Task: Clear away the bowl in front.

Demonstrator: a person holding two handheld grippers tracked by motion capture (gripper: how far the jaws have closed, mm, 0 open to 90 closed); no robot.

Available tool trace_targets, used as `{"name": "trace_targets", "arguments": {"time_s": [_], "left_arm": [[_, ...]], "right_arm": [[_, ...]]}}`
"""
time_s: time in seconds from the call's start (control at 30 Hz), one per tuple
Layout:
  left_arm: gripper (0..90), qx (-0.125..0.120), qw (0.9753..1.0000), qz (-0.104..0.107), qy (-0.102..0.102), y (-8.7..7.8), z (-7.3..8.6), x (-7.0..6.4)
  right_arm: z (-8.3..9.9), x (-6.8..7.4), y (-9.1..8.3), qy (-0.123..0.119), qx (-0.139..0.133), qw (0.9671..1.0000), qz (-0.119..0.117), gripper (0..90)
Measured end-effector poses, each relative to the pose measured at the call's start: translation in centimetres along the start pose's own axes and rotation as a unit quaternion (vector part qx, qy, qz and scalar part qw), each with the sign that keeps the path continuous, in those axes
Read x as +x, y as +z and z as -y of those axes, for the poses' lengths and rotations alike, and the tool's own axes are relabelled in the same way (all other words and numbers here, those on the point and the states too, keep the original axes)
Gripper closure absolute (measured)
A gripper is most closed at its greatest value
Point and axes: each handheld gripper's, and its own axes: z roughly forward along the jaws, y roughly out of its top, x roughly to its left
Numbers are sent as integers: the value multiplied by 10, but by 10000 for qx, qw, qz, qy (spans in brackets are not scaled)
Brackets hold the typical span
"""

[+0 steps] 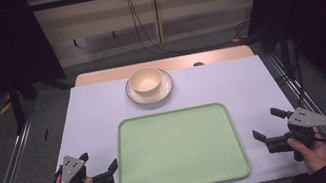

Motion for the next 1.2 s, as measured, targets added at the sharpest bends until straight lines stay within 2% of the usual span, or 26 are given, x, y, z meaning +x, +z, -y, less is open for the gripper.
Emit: {"name": "trace_targets", "arguments": {"time_s": [0.03, 0.2, 0.33, 0.4, 0.5, 0.57, 0.67, 0.77, 0.8, 0.93, 1.0, 1.07, 1.13, 1.2], "left_arm": [[21, -37, 10000, 39, -66, 1, 0, -1], [20, 20, 10000, 21, 63, 0, 0, -1], [20, -9, 10000, 15, -6, 0, 0, -2], [19, 31, 10000, 51, 48, 0, -1, -2], [24, -13, 9999, 121, 28, 0, -1, -4], [24, 28, 9999, 71, 106, 0, -1, -5], [35, -27, 9997, 240, 57, 1, -2, -7], [29, 7, 9997, 213, 155, 1, -3, -8], [28, -34, 9996, 269, 99, 1, -3, -9], [27, -51, 9995, 295, 140, 4, -6, -10], [21, -102, 9993, 359, 86, 8, -10, -13], [26, -20, 9987, 501, 124, 14, -11, -16], [38, 68, 9978, 660, 74, 18, -11, -16], [35, 86, 9976, 685, 35, 22, -12, -16]], "right_arm": [[0, 0, 0, 22, 21, 10000, -17, 17], [0, 0, 0, 2, 28, 10000, -15, 19], [1, 0, 1, 5, 45, 10000, -66, 25], [0, 0, 1, 26, 32, 10000, -53, 26], [1, 0, 1, 43, 41, 10000, -78, 25], [1, 0, 1, 64, 46, 9999, -107, 24], [1, 0, 1, 76, 37, 9998, -157, 21], [0, 0, 1, 95, 33, 9998, -152, 19], [0, 0, 1, 110, 36, 9998, -155, 19], [0, 0, 1, 138, 43, 9997, -194, 18], [0, 1, 1, 163, 49, 9997, -197, 18], [0, 1, 1, 164, 30, 9996, -225, 19], [0, 1, 1, 176, 21, 9996, -239, 19], [0, 1, 1, 198, 40, 9995, -240, 19]]}}
